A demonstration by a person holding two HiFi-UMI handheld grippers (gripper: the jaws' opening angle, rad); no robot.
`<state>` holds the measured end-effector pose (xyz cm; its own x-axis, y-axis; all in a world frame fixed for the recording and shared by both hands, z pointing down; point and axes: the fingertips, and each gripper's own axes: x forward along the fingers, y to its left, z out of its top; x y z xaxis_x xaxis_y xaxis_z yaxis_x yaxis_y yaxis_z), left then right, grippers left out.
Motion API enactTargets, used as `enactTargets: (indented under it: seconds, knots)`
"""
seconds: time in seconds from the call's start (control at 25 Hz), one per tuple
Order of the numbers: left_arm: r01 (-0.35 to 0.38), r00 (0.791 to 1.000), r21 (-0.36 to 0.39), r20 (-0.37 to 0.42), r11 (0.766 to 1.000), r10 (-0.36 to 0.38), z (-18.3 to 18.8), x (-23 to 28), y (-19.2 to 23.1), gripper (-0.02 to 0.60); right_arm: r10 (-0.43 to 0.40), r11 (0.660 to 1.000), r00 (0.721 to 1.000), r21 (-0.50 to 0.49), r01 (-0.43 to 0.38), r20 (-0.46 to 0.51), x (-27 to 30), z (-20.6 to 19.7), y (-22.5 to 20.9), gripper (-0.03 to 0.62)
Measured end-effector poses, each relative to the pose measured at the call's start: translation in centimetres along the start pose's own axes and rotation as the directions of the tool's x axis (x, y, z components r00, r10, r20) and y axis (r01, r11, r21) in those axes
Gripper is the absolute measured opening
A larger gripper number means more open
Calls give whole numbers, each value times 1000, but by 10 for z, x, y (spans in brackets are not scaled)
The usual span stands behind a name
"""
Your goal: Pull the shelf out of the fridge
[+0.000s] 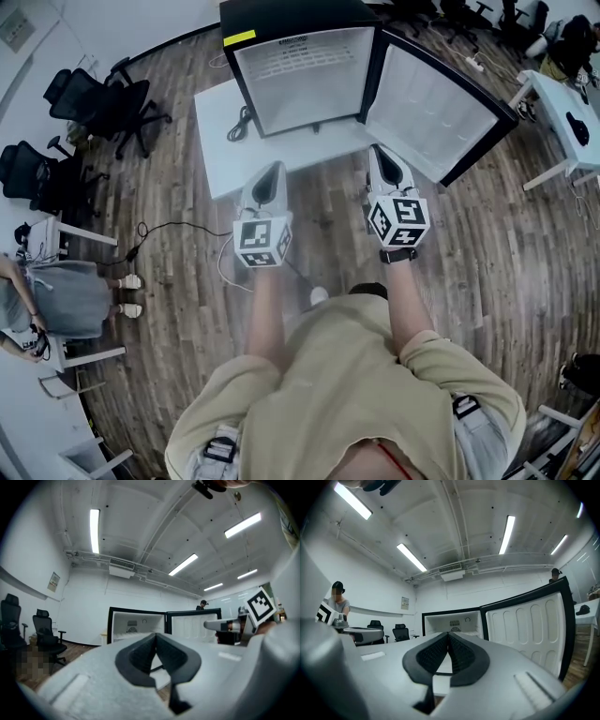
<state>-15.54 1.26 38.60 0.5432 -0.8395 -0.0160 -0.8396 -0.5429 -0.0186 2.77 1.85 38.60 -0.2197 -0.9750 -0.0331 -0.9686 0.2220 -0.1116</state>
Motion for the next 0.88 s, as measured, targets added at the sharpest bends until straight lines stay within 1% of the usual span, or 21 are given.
enactTargets:
  seconds: [0.2, 0.28, 0.4, 0.56, 0.68, 0.88]
  knots:
    - [24, 999, -37, -36, 999, -26, -24, 9, 9, 2, 18, 1000, 998, -16, -19, -65, 12, -26, 17, 0]
    - [27, 998, -56, -49, 998, -30, -28, 15, 12, 2, 16, 1000, 997, -11, -17, -73, 17, -25, 15, 0]
    - [35, 998, -77, -46, 996, -38, -27, 32, 17, 2, 12, 1000, 997, -3, -12, -72, 32, -22, 6, 0]
    - [24, 999, -66, -35, 998, -26, -22, 58, 21, 2, 35, 999, 997, 15, -34, -65, 62, -21, -10, 0]
    - [23, 999, -42, -38, 999, -25, -13, 83, 28, 2, 60, 998, 997, 32, -58, -52, 93, -10, -17, 0]
    - [-2, 1000, -28, -13, 1000, 2, 1, 129, 39, 2, 134, 991, 989, 37, -132, -62, 144, 0, -34, 2]
